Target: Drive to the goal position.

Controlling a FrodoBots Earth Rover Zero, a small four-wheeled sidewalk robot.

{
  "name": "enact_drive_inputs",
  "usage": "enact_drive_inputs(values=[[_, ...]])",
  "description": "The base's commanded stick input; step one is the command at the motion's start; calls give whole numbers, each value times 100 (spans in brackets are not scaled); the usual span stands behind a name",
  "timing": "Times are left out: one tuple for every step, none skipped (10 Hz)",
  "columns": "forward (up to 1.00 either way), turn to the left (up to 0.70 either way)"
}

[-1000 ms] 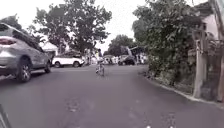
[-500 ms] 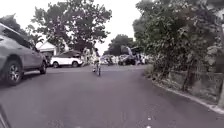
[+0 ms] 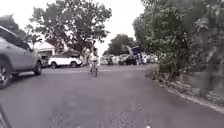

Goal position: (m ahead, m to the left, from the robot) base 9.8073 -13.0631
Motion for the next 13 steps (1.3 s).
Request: enact_drive_inputs(values=[[100,0],[100,0],[100,0],[100,0],[100,0],[100,0],[100,0],[100,0],[100,0],[100,0],[100,0],[100,0],[100,0]])
